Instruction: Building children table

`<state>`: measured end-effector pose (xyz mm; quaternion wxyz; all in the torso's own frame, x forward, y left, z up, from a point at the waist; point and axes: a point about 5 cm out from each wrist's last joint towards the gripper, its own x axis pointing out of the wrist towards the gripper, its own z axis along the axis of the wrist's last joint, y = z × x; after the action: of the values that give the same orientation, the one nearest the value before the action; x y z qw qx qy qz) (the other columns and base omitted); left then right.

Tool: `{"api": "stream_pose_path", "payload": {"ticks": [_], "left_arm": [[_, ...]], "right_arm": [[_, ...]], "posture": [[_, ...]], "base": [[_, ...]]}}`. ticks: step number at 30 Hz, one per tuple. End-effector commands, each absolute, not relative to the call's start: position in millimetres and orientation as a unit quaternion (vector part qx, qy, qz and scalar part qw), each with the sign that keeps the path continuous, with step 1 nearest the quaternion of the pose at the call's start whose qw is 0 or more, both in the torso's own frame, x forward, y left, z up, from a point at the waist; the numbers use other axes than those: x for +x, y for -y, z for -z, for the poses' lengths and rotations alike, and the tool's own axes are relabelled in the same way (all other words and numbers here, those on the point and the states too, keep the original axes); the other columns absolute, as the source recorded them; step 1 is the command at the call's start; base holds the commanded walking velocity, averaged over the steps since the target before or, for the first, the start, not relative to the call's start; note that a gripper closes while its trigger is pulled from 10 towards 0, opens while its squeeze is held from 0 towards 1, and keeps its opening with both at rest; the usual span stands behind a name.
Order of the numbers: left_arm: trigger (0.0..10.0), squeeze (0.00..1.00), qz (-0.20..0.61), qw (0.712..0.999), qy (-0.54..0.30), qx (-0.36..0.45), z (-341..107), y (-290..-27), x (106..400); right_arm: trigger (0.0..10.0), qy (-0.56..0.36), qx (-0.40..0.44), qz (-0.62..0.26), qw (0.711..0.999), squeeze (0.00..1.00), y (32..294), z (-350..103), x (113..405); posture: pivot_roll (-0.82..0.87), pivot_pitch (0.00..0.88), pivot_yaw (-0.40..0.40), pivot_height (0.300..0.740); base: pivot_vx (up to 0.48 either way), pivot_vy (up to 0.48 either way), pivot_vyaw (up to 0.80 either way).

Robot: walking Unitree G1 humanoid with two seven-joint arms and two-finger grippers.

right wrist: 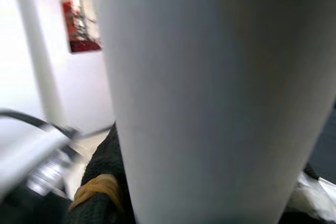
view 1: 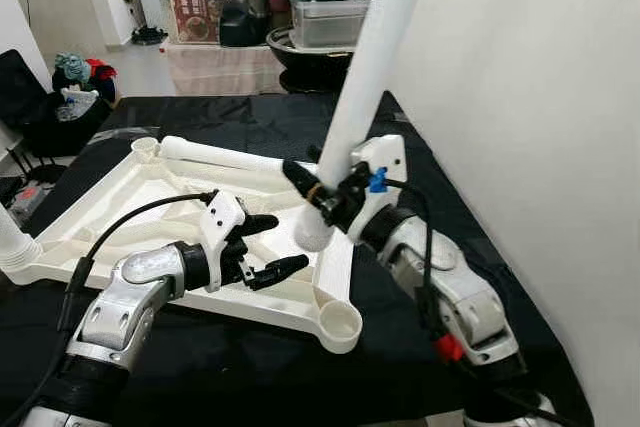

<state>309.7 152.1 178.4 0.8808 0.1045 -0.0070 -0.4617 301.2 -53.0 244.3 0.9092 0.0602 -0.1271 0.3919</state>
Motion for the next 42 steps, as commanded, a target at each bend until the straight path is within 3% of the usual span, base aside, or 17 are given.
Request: {"api": "stream_pose_path", "payload": {"ticks": [1,8,18,42], "left_arm": [[10.0,0.0,0.473,0.874,0.002,0.114,-177.3,-148.6,310.5],[10.0,0.0,0.486,0.866,0.008,0.117,-178.0,-141.4,312.2],[10.0,0.0,0.503,0.856,0.015,0.119,-176.9,-129.8,310.0],[10.0,0.0,0.508,0.855,0.013,0.109,-171.7,-124.7,305.0]], "right_arm": [[10.0,0.14,0.076,-0.429,0.889,0.0,41.2,-255.9,292.5],[10.0,0.131,0.107,-0.469,0.867,0.0,22.7,-255.0,281.6],[10.0,0.102,0.111,-0.484,0.862,0.0,12.6,-240.6,277.3],[10.0,0.096,0.039,-0.419,0.902,0.0,28.0,-223.8,295.8]], "posture": [[0.06,0.0,-0.011,0.74],[0.06,0.0,-0.016,0.74],[0.06,0.0,-0.018,0.74],[0.06,0.0,-0.021,0.74]], "base": [[0.0,0.0,0.0],[0.0,0.0,0.0],[0.0,0.0,0.0],[0.0,0.0,0.0]]}}
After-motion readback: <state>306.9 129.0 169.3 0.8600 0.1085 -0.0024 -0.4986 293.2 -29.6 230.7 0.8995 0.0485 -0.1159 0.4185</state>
